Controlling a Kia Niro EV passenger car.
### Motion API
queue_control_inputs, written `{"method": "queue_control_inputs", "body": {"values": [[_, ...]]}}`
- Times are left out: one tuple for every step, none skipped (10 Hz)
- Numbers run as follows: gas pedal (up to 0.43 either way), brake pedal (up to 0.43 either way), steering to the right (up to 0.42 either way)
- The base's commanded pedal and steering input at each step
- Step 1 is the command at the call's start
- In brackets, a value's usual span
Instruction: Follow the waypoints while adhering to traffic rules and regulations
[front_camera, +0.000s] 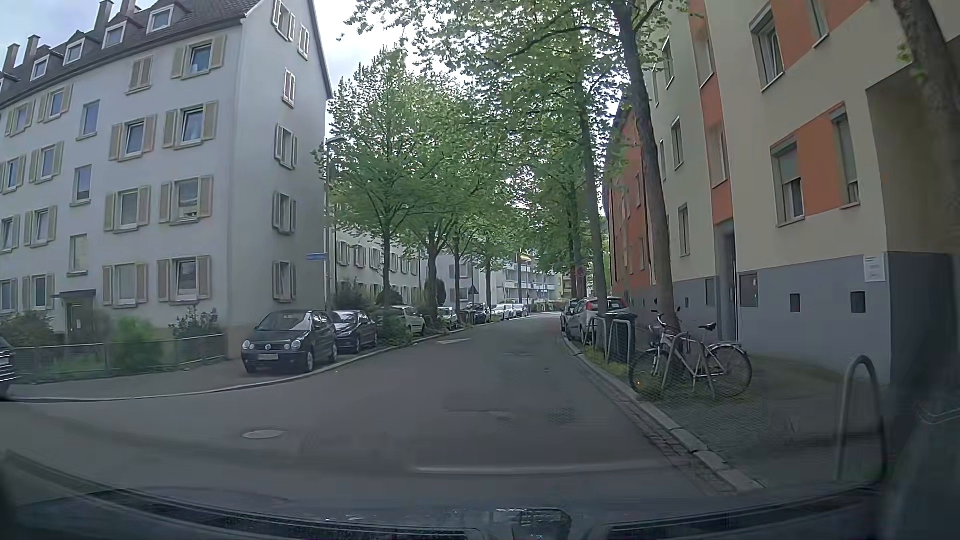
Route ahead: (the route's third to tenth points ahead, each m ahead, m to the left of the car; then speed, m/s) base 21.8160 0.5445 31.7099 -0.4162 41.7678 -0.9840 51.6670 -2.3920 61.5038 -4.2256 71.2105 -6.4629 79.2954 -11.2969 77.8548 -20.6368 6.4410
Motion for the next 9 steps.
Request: {"method": "queue_control_inputs", "body": {"values": [[0.059,0.0,0.009],[0.059,0.0,0.008],[0.059,0.0,0.005],[0.059,0.0,0.004],[0.059,0.0,0.004],[0.059,0.0,0.004],[0.059,0.0,0.004],[0.059,0.0,0.006],[0.059,0.0,0.006]]}}
